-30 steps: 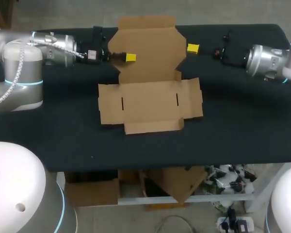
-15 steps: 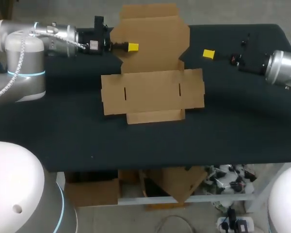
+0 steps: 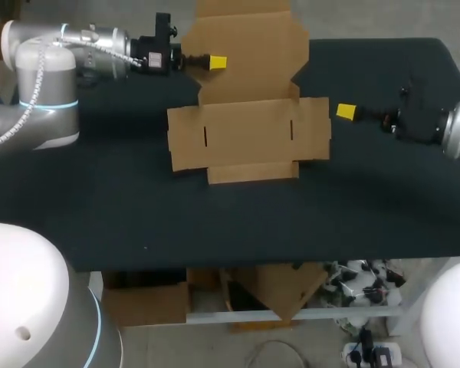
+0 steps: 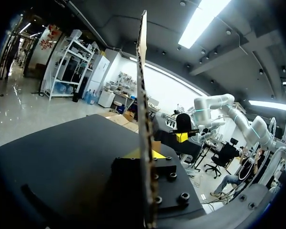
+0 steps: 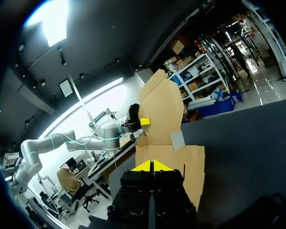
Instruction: Assemble the packaging by folding the flat box into shape, placing the metal phone stand inside, and closing the box properly
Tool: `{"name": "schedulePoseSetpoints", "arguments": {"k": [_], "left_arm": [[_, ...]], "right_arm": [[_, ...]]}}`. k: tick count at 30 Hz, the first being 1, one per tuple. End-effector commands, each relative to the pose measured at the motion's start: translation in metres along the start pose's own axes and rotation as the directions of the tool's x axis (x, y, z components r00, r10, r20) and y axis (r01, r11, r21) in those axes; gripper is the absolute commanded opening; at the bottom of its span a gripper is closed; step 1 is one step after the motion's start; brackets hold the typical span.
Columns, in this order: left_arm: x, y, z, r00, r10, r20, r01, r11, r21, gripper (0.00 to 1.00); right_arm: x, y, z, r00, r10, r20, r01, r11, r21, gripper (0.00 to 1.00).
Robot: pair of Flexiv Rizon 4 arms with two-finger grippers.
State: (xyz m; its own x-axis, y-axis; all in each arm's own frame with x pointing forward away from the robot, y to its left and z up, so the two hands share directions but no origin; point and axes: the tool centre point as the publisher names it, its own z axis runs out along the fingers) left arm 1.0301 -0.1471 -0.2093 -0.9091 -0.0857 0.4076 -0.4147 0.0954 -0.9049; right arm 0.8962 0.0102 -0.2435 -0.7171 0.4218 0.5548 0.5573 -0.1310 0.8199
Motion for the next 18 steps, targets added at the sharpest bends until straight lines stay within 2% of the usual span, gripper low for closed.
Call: {"name": "schedulePoseSetpoints", "arguments": {"k": [1, 2, 18], "left_arm": [[-0.0054, -0.0005, -0.0004, 1.0, 0.0, -0.018, 0.0, 1.0, -0.002, 0.0], [-0.0054, -0.0005, -0.0004, 1.0, 0.0, -0.018, 0.0, 1.0, -0.002, 0.0], [-0.0054, -0.0005, -0.0004, 1.0, 0.0, -0.018, 0.0, 1.0, -0.002, 0.0]], "right_arm": [[0.007, -0.0171, -0.0032, 0.986, -0.004, 0.169, 0.0, 1.0, 0.028, 0.0], [0.0092, -0.0246, -0.0014, 0.978, -0.004, 0.206, -0.005, 0.999, 0.043, 0.0], [0.0092, -0.0246, -0.0014, 0.978, -0.004, 0.206, -0.005, 0.999, 0.043, 0.0]]}}
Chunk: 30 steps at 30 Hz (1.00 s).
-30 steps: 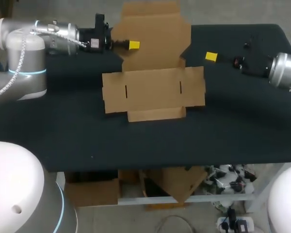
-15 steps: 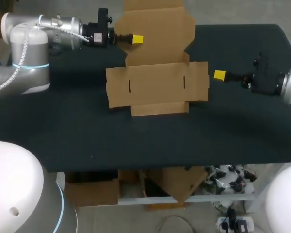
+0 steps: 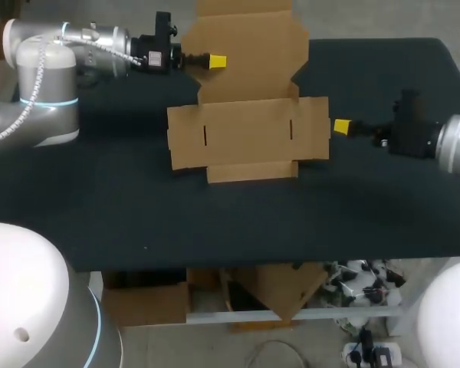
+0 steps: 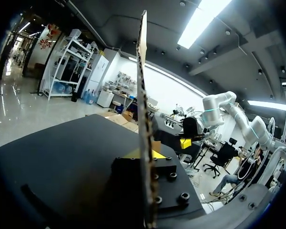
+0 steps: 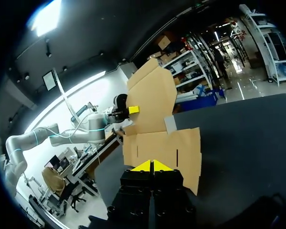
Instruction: Assemble the packaging by folding the flat box into shape, placing the metal phone stand inside, and closing the box properly
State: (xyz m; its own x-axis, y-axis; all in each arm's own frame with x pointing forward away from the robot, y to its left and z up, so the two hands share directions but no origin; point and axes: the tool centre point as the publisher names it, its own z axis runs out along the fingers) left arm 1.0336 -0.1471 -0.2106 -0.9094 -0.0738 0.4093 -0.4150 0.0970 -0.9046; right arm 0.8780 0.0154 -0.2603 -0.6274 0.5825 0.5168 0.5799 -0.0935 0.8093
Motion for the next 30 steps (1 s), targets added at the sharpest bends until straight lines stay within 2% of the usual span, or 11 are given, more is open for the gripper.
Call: {"name": "schedulePoseSetpoints", "arguments": {"k": [1, 5, 12, 15, 22, 30], "left_arm": [[-0.002, 0.0, -0.001, 1.0, 0.0, -0.006, 0.0, 1.0, 0.0, 0.0], [-0.002, 0.0, -0.001, 1.0, 0.0, -0.006, 0.0, 1.0, 0.0, 0.0], [-0.002, 0.0, -0.001, 1.0, 0.0, -0.006, 0.0, 1.0, 0.0, 0.0], [-0.002, 0.0, -0.001, 1.0, 0.0, -0.006, 0.0, 1.0, 0.0, 0.0], [0.016, -0.006, -0.001, 0.999, 0.048, 0.013, -0.048, 0.999, 0.005, 0.0], [0.04, -0.012, 0.0, 0.996, 0.087, 0.02, -0.087, 0.996, 0.005, 0.0]], "right_arm": [[0.003, 0.0, -0.001, 1.0, -0.001, 0.02, 0.001, 1.0, -0.001, 0.0], [0.003, 0.0, -0.001, 1.0, -0.001, 0.02, 0.001, 1.0, -0.001, 0.0], [0.026, -0.012, -0.011, 0.996, -0.087, -0.02, 0.086, 0.996, -0.034, 0.0], [0.036, -0.019, -0.017, 0.993, -0.117, 0.004, 0.118, 0.993, -0.022, 0.0], [0.055, -0.035, -0.03, 0.987, -0.159, 0.034, 0.159, 0.987, 0.007, 0.0], [0.058, -0.052, -0.042, 0.983, -0.181, 0.042, 0.18, 0.983, 0.024, 0.0]]}}
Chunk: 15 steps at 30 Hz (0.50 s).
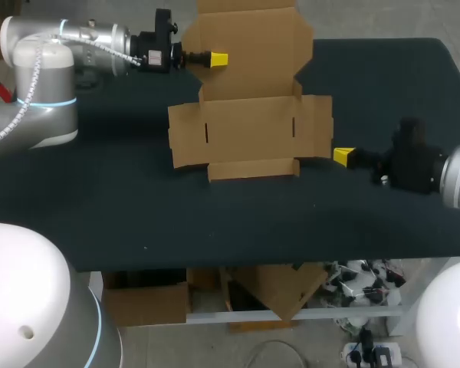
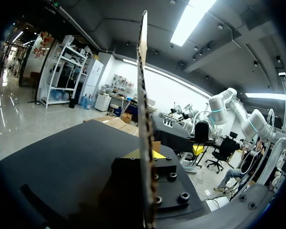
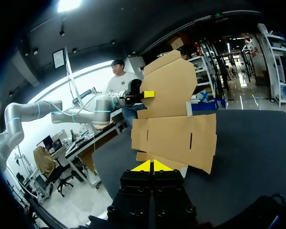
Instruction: Assemble the packaging by folding the flat box into shape, placing the metal phone stand inside, and closing the box properly
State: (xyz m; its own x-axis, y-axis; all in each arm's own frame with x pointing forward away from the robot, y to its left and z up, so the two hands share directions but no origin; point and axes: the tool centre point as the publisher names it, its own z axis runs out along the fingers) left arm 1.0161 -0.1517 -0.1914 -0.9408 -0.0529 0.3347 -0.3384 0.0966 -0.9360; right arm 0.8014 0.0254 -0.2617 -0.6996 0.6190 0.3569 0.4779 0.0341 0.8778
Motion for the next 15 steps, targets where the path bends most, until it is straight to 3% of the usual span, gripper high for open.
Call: {"name": "schedulePoseSetpoints", "arguments": {"k": [1, 15], "left_arm": [[0.019, -0.003, -0.001, 0.999, 0.01, 0.034, -0.01, 1.0, -0.002, 0.0], [0.059, -0.011, 0.007, 0.997, 0.06, 0.043, -0.06, 0.998, -0.009, 0.0]], "right_arm": [[0.005, -0.006, -0.012, 1.0, -0.01, 0.002, 0.01, 1.0, -0.01, 0.0], [0.004, -0.023, -0.021, 0.999, -0.038, -0.03, 0.037, 0.999, -0.026, 0.0]]}}
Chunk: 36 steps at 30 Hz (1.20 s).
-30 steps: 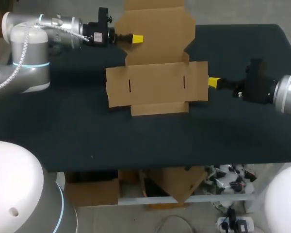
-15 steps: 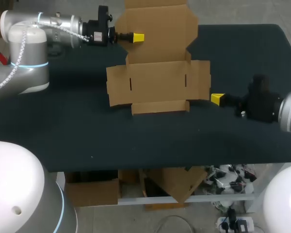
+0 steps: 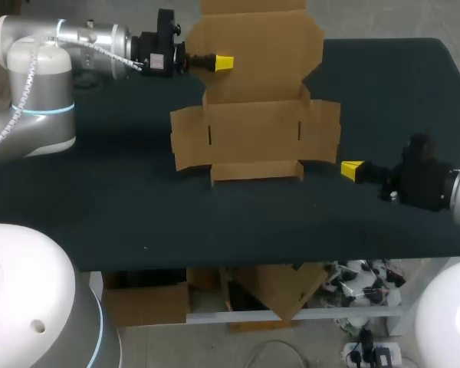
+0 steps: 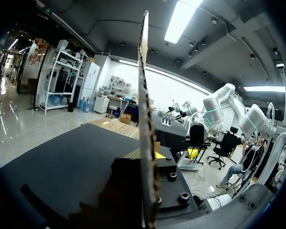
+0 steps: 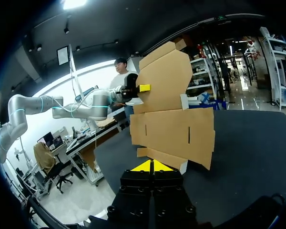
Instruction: Assemble the packaging by folding the flat box into shape, placing the metal phone stand inside, and closing the box properly
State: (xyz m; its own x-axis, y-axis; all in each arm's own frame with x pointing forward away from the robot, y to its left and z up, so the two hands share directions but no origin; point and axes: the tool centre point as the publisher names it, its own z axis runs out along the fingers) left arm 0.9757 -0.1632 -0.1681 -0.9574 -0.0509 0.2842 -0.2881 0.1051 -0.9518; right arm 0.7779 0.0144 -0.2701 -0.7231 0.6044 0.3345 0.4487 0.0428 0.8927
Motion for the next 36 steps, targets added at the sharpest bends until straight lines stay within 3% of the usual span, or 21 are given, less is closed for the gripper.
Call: {"name": "schedulePoseSetpoints", "arguments": {"k": [1, 10, 20, 36], "left_arm": [[0.015, -0.003, -0.001, 0.999, 0.009, 0.04, -0.009, 1.0, -0.004, 0.0], [0.024, 0.004, 0.0, 1.0, 0.023, 0.013, -0.023, 0.999, -0.023, 0.0], [0.015, 0.013, -0.004, 0.998, 0.05, -0.05, -0.05, 0.999, -0.009, 0.0], [0.004, 0.023, -0.006, 0.994, 0.093, -0.052, -0.094, 0.995, -0.013, 0.0]], "right_arm": [[-0.001, -0.005, -0.003, 1.0, -0.011, -0.016, 0.01, 1.0, -0.013, 0.0], [0.007, -0.013, 0.002, 0.999, -0.037, -0.027, 0.037, 0.999, -0.005, 0.0], [0.018, -0.019, 0.018, 0.998, -0.058, -0.018, 0.058, 0.998, 0.025, 0.0], [0.024, -0.025, 0.057, 0.997, -0.074, -0.004, 0.074, 0.996, 0.047, 0.0]]}}
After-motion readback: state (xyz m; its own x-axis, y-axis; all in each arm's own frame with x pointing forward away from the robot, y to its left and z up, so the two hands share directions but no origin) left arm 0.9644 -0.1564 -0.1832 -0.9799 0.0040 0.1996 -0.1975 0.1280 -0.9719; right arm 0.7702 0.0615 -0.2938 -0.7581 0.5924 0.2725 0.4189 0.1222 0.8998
